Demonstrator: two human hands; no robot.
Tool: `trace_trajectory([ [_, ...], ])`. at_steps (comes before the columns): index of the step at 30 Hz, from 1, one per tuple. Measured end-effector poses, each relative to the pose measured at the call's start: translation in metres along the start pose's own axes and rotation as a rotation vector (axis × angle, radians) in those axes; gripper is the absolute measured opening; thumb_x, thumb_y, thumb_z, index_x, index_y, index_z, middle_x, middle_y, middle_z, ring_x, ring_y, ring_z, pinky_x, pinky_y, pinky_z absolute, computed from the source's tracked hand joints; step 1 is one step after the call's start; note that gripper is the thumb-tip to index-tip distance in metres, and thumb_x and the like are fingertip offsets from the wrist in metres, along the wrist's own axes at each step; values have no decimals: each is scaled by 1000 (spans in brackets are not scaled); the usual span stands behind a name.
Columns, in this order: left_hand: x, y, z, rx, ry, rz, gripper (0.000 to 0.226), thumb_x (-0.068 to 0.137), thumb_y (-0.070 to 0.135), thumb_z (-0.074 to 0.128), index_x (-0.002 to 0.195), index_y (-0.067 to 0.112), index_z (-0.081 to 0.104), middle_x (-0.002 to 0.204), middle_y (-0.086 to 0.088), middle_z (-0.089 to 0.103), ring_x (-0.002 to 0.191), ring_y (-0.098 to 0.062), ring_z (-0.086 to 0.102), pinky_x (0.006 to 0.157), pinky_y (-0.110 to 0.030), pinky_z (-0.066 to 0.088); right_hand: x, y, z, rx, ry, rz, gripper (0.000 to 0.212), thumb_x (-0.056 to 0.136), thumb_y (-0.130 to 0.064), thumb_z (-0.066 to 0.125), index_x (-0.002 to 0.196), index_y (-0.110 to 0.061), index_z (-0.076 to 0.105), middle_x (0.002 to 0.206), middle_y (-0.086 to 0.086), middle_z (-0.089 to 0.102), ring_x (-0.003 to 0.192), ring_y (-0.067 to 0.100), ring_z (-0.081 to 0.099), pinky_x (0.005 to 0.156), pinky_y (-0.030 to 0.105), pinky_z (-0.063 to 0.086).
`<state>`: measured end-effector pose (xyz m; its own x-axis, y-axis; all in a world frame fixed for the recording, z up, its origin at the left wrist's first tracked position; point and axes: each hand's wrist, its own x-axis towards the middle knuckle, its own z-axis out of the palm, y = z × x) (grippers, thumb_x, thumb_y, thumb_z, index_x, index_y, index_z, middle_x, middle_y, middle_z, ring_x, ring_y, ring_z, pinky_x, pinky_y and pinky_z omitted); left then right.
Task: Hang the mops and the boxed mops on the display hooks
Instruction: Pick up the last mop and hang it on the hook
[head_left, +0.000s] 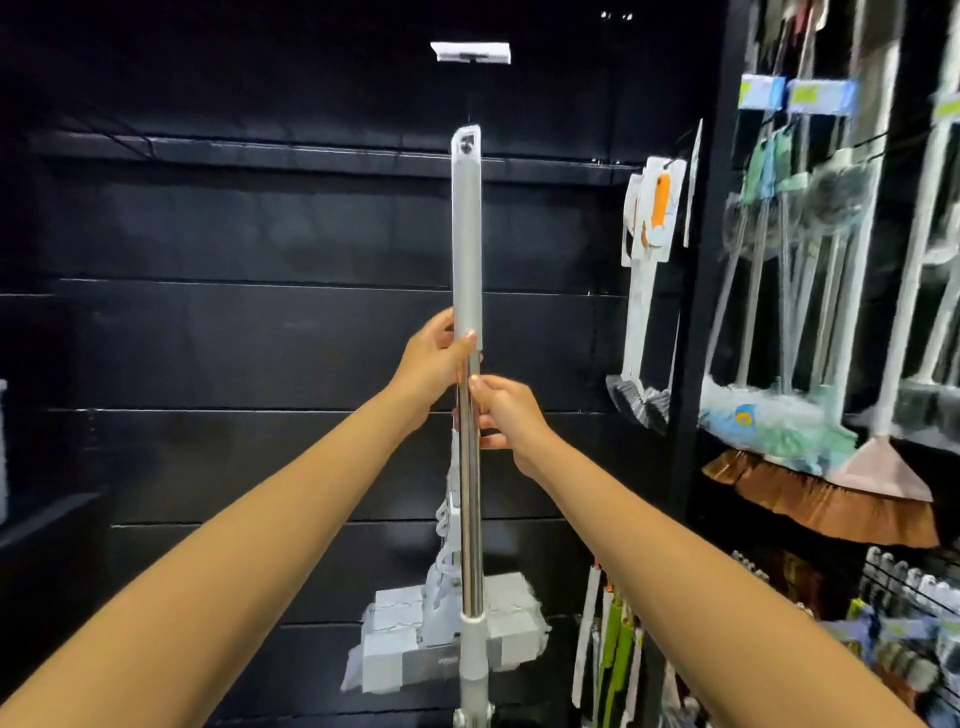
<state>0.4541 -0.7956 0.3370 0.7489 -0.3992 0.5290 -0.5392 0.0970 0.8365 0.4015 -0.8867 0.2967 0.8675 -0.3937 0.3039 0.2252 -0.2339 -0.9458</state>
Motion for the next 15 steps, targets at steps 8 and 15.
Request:
trace_trajectory([
  [8, 81, -3, 5, 36, 46, 24, 46, 98, 21, 51, 142, 19, 40, 131, -4, 52, 102, -14, 57, 84, -29, 51, 84, -11, -10, 23, -1, -35, 14, 99, -30, 50, 102, -23, 61, 90, -2, 65, 80, 14, 67, 62, 26, 52],
  [15, 155, -18, 2, 18, 103, 57, 39, 95, 17, 57, 133, 15, 47, 114, 0, 53, 84, -10, 58, 58, -15, 49, 151, -17, -3, 33, 74, -27, 29, 98, -29, 52, 120, -13, 61, 107, 12, 67, 91, 22, 68, 74, 34, 56],
])
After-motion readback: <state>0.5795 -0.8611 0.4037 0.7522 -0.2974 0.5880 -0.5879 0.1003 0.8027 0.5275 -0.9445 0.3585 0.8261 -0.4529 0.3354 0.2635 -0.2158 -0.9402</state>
